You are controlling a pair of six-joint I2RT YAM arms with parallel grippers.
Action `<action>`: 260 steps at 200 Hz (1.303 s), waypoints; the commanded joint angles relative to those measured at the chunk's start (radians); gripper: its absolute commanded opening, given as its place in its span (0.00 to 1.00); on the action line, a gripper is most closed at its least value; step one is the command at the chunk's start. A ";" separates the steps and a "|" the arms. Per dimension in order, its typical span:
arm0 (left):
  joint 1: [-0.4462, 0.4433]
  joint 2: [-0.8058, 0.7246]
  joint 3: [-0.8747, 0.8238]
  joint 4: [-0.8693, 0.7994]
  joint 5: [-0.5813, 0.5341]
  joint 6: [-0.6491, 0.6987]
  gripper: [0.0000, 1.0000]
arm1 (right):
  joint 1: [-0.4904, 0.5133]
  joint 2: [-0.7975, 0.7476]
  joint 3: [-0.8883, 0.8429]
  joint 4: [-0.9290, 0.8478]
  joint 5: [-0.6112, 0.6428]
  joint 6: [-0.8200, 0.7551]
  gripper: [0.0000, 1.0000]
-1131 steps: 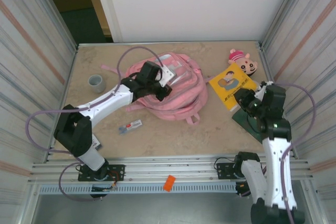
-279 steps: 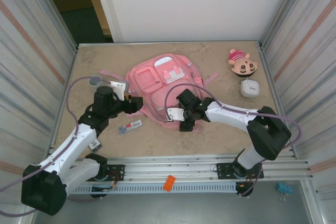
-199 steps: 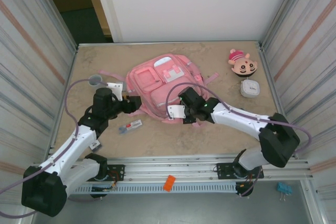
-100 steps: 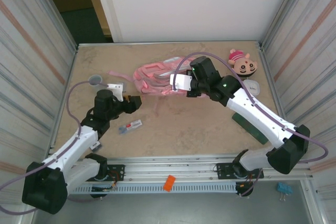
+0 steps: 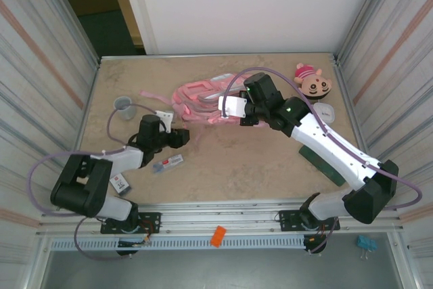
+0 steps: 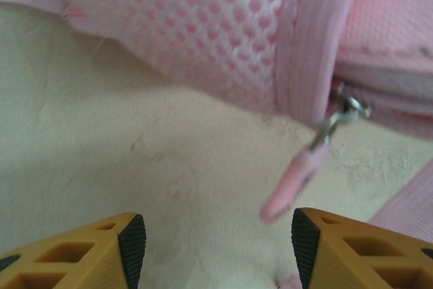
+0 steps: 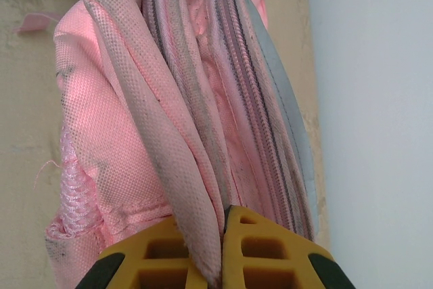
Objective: Pack books, pencil case, and school supplies into a backpack
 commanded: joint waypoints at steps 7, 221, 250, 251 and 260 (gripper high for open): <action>0.007 0.078 0.057 0.158 0.093 0.094 0.56 | 0.000 -0.023 0.076 0.113 -0.012 0.031 0.00; -0.141 -0.211 0.077 0.035 0.423 0.029 0.00 | 0.020 0.007 -0.109 0.274 0.180 0.459 0.00; -0.194 -0.254 0.132 -0.035 0.462 0.043 0.00 | 0.015 0.027 -0.121 0.285 0.196 0.558 0.00; -0.196 -0.255 0.134 -0.042 0.462 0.045 0.00 | 0.016 0.028 -0.121 0.285 0.193 0.562 0.00; -0.210 -0.260 0.158 -0.080 0.461 0.058 0.00 | 0.019 0.027 -0.131 0.294 0.159 0.584 0.00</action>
